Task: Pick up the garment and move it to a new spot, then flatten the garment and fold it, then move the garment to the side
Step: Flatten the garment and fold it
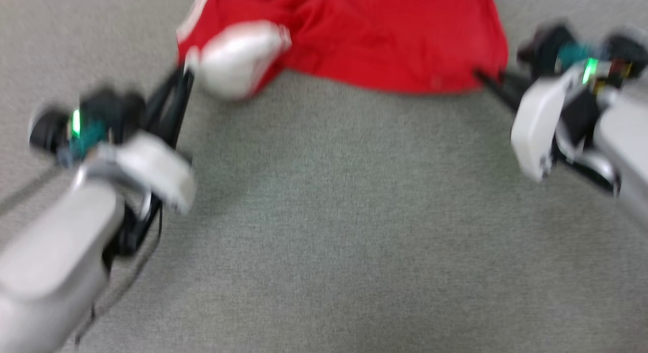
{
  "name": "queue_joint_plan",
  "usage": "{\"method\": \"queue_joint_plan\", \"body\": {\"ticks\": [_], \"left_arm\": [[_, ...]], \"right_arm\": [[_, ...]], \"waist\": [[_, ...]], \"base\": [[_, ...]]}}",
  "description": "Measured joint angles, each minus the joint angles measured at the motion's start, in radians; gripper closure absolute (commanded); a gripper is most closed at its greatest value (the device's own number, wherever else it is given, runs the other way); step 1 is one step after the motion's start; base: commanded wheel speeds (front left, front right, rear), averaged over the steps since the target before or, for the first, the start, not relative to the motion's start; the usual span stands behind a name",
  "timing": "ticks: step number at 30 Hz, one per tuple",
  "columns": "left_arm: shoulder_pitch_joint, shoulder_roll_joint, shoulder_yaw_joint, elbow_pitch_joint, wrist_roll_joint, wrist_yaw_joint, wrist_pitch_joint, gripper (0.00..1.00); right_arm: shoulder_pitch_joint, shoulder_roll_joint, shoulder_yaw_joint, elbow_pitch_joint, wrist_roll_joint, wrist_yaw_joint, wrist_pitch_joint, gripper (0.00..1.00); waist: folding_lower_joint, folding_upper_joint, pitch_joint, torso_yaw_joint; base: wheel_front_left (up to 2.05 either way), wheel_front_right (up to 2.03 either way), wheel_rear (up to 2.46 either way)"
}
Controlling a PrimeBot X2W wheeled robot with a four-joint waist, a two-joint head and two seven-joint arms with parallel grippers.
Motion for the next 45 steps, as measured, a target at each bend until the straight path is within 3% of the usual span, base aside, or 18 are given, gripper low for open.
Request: {"method": "queue_joint_plan", "body": {"ticks": [9,17,25,31,36,45], "left_arm": [[0.394,0.126,-0.046,-0.209,-0.109,0.131,0.01,1.0],[0.645,0.142,-0.079,-0.31,-0.198,0.225,-0.011,1.0],[0.8,0.096,-0.147,-0.328,-0.235,0.243,-0.023,1.0],[0.859,0.107,-0.173,-0.329,-0.247,0.251,-0.021,1.0],[0.841,0.118,-0.161,-0.337,-0.227,0.251,-0.024,1.0],[0.656,0.158,-0.104,-0.338,-0.117,0.227,-0.028,1.0]], "right_arm": [[0.265,-0.076,0.025,-0.038,0.063,0.0,-0.049,1.0],[0.496,-0.17,-0.033,-0.1,0.108,0.0,-0.086,1.0],[0.769,-0.244,-0.132,-0.168,0.119,0.0,-0.096,1.0],[0.924,-0.261,-0.236,-0.222,0.094,0.0,-0.073,1.0],[0.972,-0.242,-0.338,-0.266,0.04,0.0,-0.036,1.0],[0.976,-0.177,-0.537,-0.363,-0.054,0.0,0.031,1.0]], "waist": [[0.0,0.0,-0.134,-0.017],[-0.0002,0.0,-0.241,-0.014],[-0.0002,0.0,-0.314,0.005],[-0.0002,0.0,-0.33,0.016],[-0.0001,0.0,-0.32,0.012],[0.0,0.0,-0.276,-0.01]], "base": [[0.0,0.0,0.0],[0.0,0.0,0.0],[0.0,0.0,0.0],[0.0,0.0,0.0],[0.0,0.0,0.0],[0.0,0.0,0.0]]}}
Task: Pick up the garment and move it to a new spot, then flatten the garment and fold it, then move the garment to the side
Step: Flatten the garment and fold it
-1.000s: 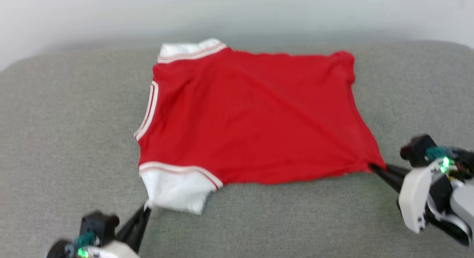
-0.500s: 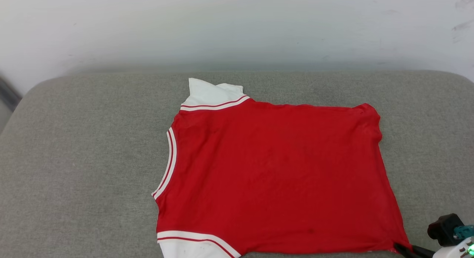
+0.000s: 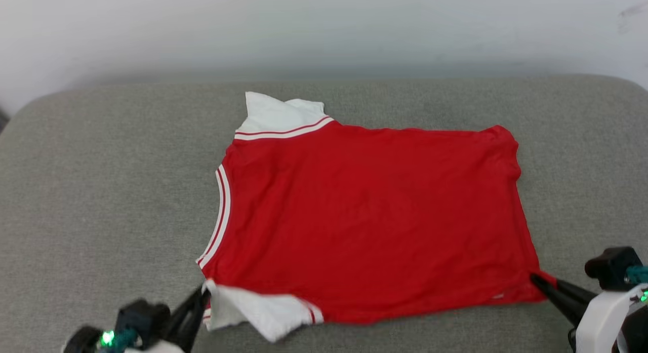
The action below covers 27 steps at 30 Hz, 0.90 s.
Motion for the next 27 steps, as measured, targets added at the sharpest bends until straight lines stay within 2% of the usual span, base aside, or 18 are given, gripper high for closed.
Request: {"method": "queue_joint_plan", "body": {"ticks": [9,16,20,27], "left_arm": [[-0.244,0.02,0.045,0.012,0.083,-0.05,0.082,1.0],[-0.397,0.0,0.06,0.099,0.11,-0.112,0.134,1.0],[-0.453,-0.011,0.064,0.175,0.117,-0.148,0.146,1.0],[-0.524,-0.056,0.052,0.324,0.125,-0.213,0.156,1.0]], "right_arm": [[-0.013,0.045,-0.153,-0.104,-0.063,0.0,0.067,1.0],[-0.1,0.081,-0.188,-0.145,-0.12,0.0,0.12,1.0],[-0.165,0.109,-0.189,-0.124,-0.138,0.0,0.148,1.0],[-0.267,0.156,-0.165,-0.006,-0.15,0.0,0.168,1.0]], "waist": [[0.0002,0.0,0.089,-0.025],[0.0002,0.0,0.186,-0.054],[0.0003,0.0,0.241,-0.069],[0.0003,0.0,0.315,-0.08]], "base": [[0.0,0.0,0.0],[0.0,0.0,0.0],[0.0,0.0,0.0],[0.0,0.0,0.0]]}}
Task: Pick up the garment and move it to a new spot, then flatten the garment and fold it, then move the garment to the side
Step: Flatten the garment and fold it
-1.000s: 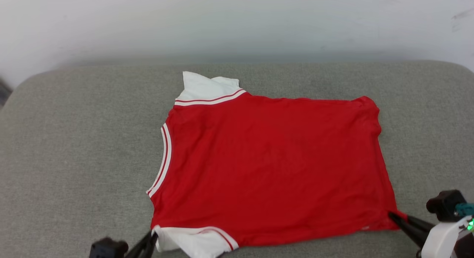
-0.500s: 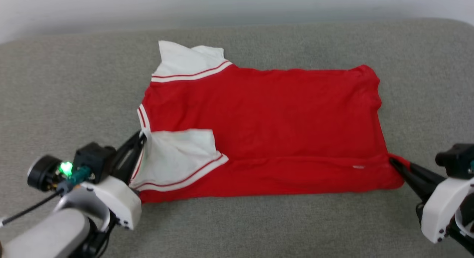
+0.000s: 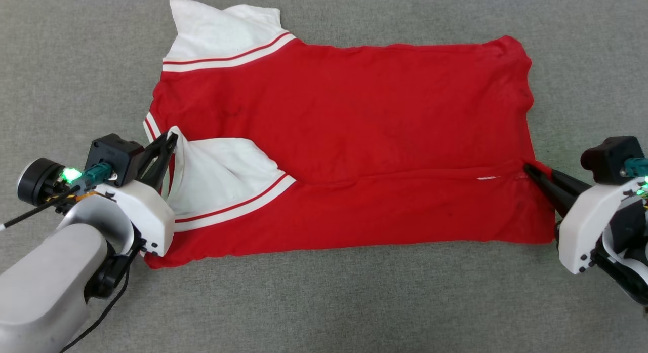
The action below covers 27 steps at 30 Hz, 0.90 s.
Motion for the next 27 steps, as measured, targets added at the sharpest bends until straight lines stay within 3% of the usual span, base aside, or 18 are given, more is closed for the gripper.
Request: {"method": "queue_joint_plan", "body": {"ticks": [10,11,12,13,21,27], "left_arm": [[-0.041,-0.074,-0.036,0.182,-0.021,-0.091,0.016,1.0],[-0.041,-0.077,-0.037,0.193,-0.024,-0.092,0.013,1.0],[-0.041,-0.079,-0.038,0.203,-0.019,-0.095,0.009,0.61],[-0.041,-0.079,-0.043,0.215,-0.013,-0.1,0.005,0.0],[-0.076,-0.058,-0.042,0.175,-0.011,-0.098,0.053,0.0],[-0.106,-0.007,-0.029,0.076,-0.053,-0.09,0.169,0.0]], "right_arm": [[-0.075,0.035,0.094,0.147,0.007,0.0,-0.002,1.0],[-0.075,0.036,0.101,0.151,0.01,-0.001,-0.009,0.91],[-0.075,0.037,0.109,0.153,0.013,0.0,-0.017,0.51],[-0.075,0.037,0.118,0.152,0.012,0.0,-0.027,0.0],[-0.062,0.013,0.106,0.099,0.007,0.0,-0.08,0.0],[-0.028,0.006,0.076,0.044,-0.006,0.0,-0.081,0.0]], "waist": [[-0.0001,0.0,0.0,0.008],[-0.0001,0.0,-0.006,0.008],[-0.0001,0.0,-0.014,0.008],[0.0,0.0,-0.023,0.009],[-0.0002,0.0,-0.11,0.025],[-0.0002,0.0,-0.159,0.041]], "base": [[0.0,0.0,0.0],[0.0,0.0,0.0],[0.0,0.0,0.0],[0.0,0.0,0.0],[0.0,0.0,0.0],[0.0,0.0,0.0]]}}
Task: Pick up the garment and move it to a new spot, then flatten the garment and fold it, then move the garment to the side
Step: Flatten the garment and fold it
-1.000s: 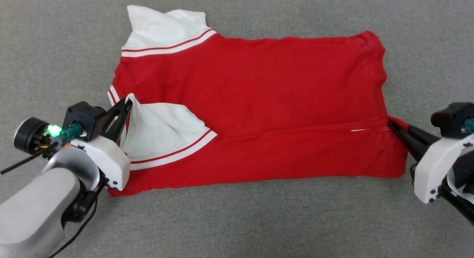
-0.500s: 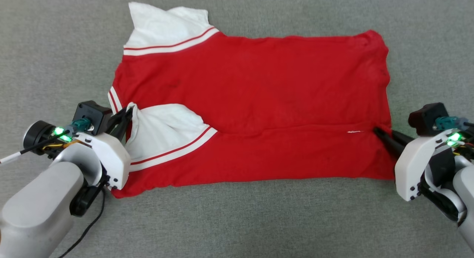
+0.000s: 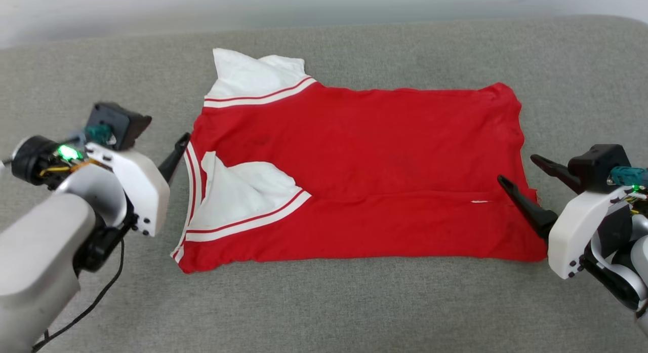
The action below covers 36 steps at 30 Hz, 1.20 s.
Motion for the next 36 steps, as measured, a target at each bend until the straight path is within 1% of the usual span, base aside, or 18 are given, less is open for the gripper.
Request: {"method": "queue_joint_plan", "body": {"ticks": [3,6,7,9,12,14,17,20,24,32,33,34,36], "left_arm": [[-0.008,0.017,0.003,-0.038,-0.05,-0.006,0.091,0.0],[-0.009,0.035,-0.007,-0.065,-0.114,-0.026,0.212,0.0],[-0.01,0.036,-0.007,-0.071,-0.143,-0.029,0.251,0.0],[-0.013,0.041,-0.023,-0.081,-0.189,-0.048,0.345,0.0],[-0.013,0.052,-0.04,-0.082,-0.257,-0.062,0.465,0.0],[-0.013,0.058,-0.05,-0.077,-0.297,-0.064,0.538,0.0],[-0.012,0.068,-0.077,-0.072,-0.33,-0.071,0.636,0.0],[-0.012,0.072,-0.097,-0.064,-0.335,-0.072,0.689,0.0],[-0.01,0.062,-0.116,-0.027,-0.35,-0.074,0.733,0.0],[-0.007,0.035,-0.138,0.042,-0.341,-0.1,0.748,0.0],[-0.01,0.031,-0.139,0.049,-0.338,-0.106,0.748,0.74],[-0.012,0.028,-0.142,0.055,-0.336,-0.113,0.747,1.0],[-0.017,0.024,-0.144,0.069,-0.332,-0.125,0.739,1.0]], "right_arm": [[0.017,0.004,-0.012,-0.022,-0.007,0.0,0.007,0.0],[0.03,0.012,-0.017,-0.041,-0.014,0.0,0.018,0.0],[0.035,0.012,-0.019,-0.045,-0.016,0.0,0.021,0.0],[0.042,0.015,-0.023,-0.055,-0.017,0.0,0.028,0.0],[0.049,0.021,-0.027,-0.065,-0.02,0.0,0.036,0.0],[0.052,0.022,-0.026,-0.066,-0.02,0.0,0.045,0.0],[0.051,0.023,-0.023,-0.07,-0.019,0.0,0.054,0.0],[0.048,0.024,-0.02,-0.07,-0.016,0.0,0.062,0.0],[0.037,0.026,-0.003,-0.063,-0.008,0.0,0.073,0.0],[-0.006,0.028,0.021,-0.039,0.004,0.0,0.077,0.0],[-0.012,0.027,0.023,-0.035,0.007,0.0,0.078,0.0],[-0.019,0.025,0.026,-0.033,0.012,0.0,0.08,0.0],[-0.036,0.016,0.03,-0.032,0.013,0.0,0.085,0.0]], "waist": [[-0.0001,0.0,-0.012,0.002],[0.0,0.0,-0.019,0.0],[0.0,0.0,-0.021,0.0],[0.0,0.0,-0.024,-0.001],[-0.0001,0.0,-0.022,-0.004],[0.0,0.0,-0.019,-0.007],[0.0,-0.0001,-0.012,-0.014],[-0.0001,0.0,-0.002,-0.023],[0.0,0.0,0.012,-0.033],[-0.0001,0.0,0.036,-0.049],[-0.0001,0.0,0.037,-0.05],[-0.0001,0.0,0.037,-0.05],[-0.0001,-0.0001,0.034,-0.049]], "base": [[0.0,0.0,0.0],[0.0,0.0,0.0],[0.0,0.0,0.0],[0.0,0.0,0.0],[0.0,0.0,0.0],[0.0,0.0,0.0],[0.0,0.0,0.0],[0.0,0.0,0.0],[0.0,0.0,0.0],[0.0,0.0,0.0],[0.0,0.0,0.0],[0.0,0.0,0.0],[0.0,0.0,0.0]]}}
